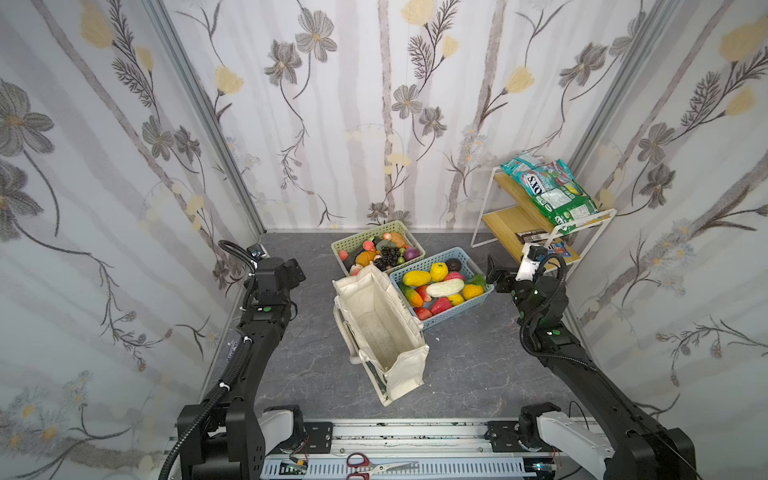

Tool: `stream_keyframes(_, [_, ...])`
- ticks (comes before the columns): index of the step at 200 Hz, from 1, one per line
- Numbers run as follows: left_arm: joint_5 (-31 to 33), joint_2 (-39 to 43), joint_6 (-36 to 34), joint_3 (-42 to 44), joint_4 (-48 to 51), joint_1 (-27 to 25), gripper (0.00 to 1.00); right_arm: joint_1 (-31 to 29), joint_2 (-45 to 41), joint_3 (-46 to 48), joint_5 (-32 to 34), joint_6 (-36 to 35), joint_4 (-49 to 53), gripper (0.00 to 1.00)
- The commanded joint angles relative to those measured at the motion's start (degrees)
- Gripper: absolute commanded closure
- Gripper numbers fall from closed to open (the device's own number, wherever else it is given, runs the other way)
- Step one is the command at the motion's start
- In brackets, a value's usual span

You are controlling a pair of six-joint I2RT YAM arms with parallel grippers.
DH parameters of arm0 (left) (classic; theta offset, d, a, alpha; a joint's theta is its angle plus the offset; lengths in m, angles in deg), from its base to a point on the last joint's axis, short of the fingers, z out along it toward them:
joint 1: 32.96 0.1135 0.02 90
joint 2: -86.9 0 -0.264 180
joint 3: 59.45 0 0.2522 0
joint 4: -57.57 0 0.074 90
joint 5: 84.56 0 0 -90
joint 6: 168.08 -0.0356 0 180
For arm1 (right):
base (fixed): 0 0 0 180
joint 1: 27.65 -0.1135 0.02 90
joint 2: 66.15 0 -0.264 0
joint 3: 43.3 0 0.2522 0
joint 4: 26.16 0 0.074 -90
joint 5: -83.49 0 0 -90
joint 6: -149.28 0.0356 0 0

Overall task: Place the food into the grocery bag and tie it
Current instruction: 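Grasp the tote bag's top edge with left gripper while right moves over blue basket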

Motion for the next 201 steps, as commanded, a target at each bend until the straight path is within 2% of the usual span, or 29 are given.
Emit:
stream_keyframes(1, [-3.45, 0.45, 6.85, -5.95, 18.75, -1.34, 0.00, -2.52, 1.26, -3.15, -1.32, 2.33, 9.59, 0.02])
stream_keyframes(28, [-7.31, -0.96, 7.49, -16.16, 30.33, -3.97, 0.02, -4.55, 2.03, -3.61, -1.85, 3.69, 11.51, 0.02])
stream_keyframes(59, [-15.78, -2.98, 6.75, -25.32, 36.50, -5.87, 0.05, -6.53, 2.55, -4.04, -3.22, 4.89, 13.91, 0.02])
stream_keyframes(97, [-22.35, -7.85, 0.88, -35.69, 42.82, -13.39, 0.05, -8.27, 2.97, -4.62, -4.34, 4.23, 16.00, 0.02])
stream_keyframes(134, [-22.44, -11.80, -7.33, -40.54, 47.48, -21.47, 0.05, -8.32, 3.96, -5.16, -4.43, 2.91, 17.09, 0.02])
stream_keyframes(155, [-20.34, -14.99, -11.87, -42.99, 51.10, -25.05, 0.07, -8.34, 4.34, -5.16, -4.37, 2.76, 16.88, 0.02])
stream_keyframes(201, [-17.42, -21.58, -17.64, -47.72, 56.29, -28.73, 0.17, -8.47, 4.94, -5.17, -4.11, 2.83, 16.83, 0.02])
